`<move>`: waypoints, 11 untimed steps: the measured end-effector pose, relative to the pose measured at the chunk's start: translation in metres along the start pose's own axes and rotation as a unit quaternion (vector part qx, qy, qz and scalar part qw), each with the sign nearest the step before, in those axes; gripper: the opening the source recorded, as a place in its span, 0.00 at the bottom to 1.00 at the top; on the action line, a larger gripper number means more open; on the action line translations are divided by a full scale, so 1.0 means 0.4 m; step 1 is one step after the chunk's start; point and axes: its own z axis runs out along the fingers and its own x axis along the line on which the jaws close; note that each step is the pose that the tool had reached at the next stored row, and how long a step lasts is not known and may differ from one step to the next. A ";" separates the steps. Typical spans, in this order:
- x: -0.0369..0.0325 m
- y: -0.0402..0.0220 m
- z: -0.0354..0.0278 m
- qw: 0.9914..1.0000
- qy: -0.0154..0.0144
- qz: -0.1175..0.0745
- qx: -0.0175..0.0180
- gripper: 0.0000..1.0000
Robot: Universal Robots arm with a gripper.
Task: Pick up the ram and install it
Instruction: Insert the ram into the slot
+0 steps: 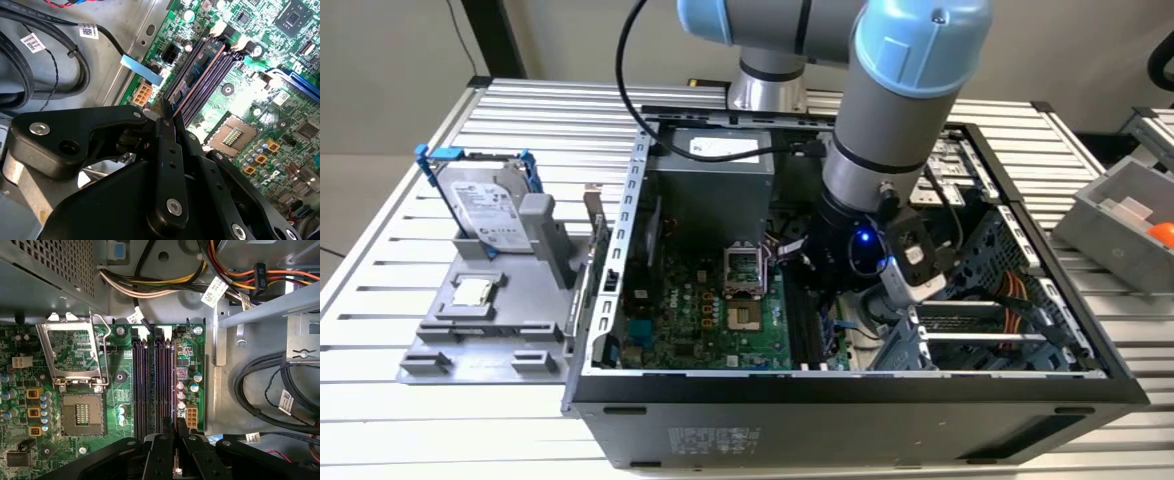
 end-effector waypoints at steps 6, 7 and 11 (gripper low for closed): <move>0.000 0.000 0.002 1.000 0.000 0.000 0.000 0.00; 0.000 0.000 0.002 1.000 0.000 0.000 0.000 0.00; 0.003 0.000 0.003 1.000 0.000 0.000 0.000 0.00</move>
